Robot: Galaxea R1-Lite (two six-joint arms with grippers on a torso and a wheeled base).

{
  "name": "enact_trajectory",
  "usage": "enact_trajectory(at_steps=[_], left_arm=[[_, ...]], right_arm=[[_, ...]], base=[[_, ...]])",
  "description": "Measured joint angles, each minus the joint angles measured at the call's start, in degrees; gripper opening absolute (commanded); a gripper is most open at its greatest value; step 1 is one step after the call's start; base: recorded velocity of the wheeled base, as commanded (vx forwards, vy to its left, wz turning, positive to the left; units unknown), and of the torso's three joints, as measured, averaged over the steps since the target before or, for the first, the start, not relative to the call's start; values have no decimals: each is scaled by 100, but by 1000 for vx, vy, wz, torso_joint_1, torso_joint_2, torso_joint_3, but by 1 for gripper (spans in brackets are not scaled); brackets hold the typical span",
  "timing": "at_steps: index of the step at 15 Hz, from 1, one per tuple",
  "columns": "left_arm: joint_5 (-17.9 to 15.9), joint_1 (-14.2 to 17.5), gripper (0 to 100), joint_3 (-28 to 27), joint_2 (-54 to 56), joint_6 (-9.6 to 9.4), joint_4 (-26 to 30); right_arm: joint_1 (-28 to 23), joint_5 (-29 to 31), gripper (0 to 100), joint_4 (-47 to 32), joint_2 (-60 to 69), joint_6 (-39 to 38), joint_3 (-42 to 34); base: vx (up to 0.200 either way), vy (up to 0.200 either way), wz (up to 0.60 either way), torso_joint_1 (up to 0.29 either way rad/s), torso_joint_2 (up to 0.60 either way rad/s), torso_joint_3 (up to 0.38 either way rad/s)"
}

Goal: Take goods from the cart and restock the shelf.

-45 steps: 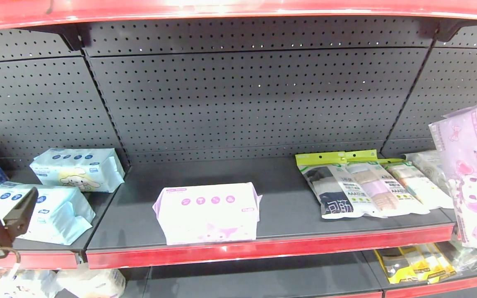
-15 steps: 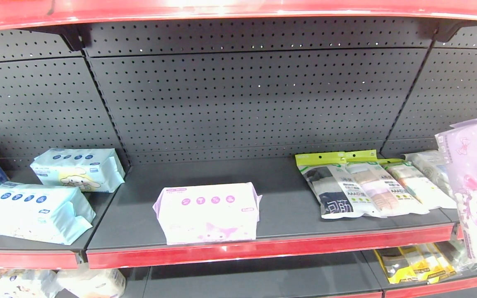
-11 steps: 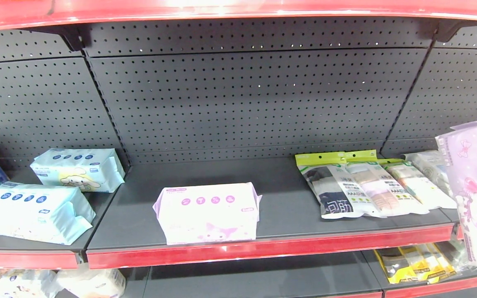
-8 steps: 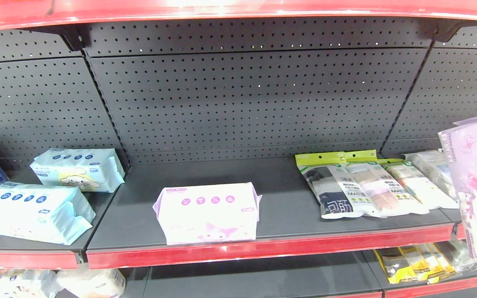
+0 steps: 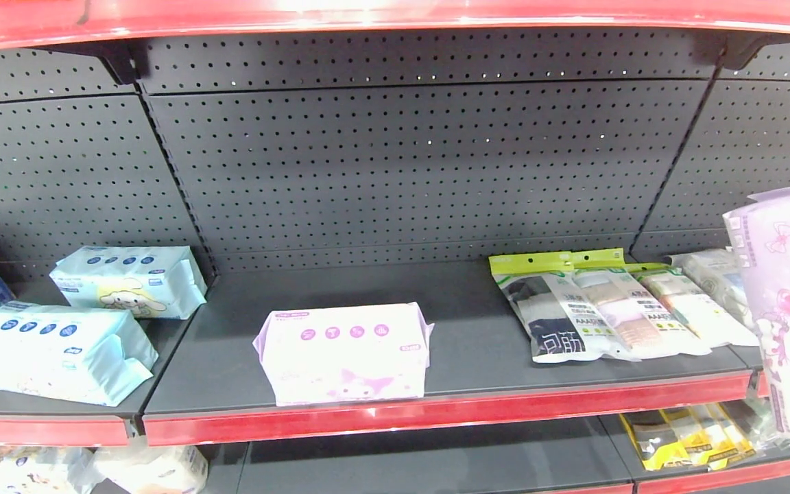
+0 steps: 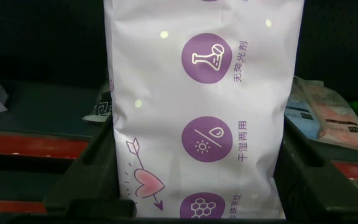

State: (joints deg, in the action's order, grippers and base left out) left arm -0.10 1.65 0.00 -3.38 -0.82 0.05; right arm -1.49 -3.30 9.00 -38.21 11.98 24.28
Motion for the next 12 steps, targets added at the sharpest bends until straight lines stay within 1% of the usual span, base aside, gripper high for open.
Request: enact_trajectory(at_steps=[1,3,6,8,12], left_arm=[[2,-77,100,0,117,50,-2],[5,-129,100,0,244,61,-2],[-15,-146,100,0,322,30,-2],[-12,-149,100,0,338,52,-5],[-9,-151,100,0,345,61,-5]], right_arm=[[4,-154,0,-35,52,-2,-67],[4,-266,0,-38,108,-2,-133],[9,-369,0,-29,122,-6,-141],[9,-383,0,-33,105,-5,-133],[12,-723,0,15,-11,11,-89]], base=[[0,0,0,0,0,0],[0,0,0,0,0,0],[0,0,0,0,0,0],[0,0,0,0,0,0],[0,0,0,0,0,0]])
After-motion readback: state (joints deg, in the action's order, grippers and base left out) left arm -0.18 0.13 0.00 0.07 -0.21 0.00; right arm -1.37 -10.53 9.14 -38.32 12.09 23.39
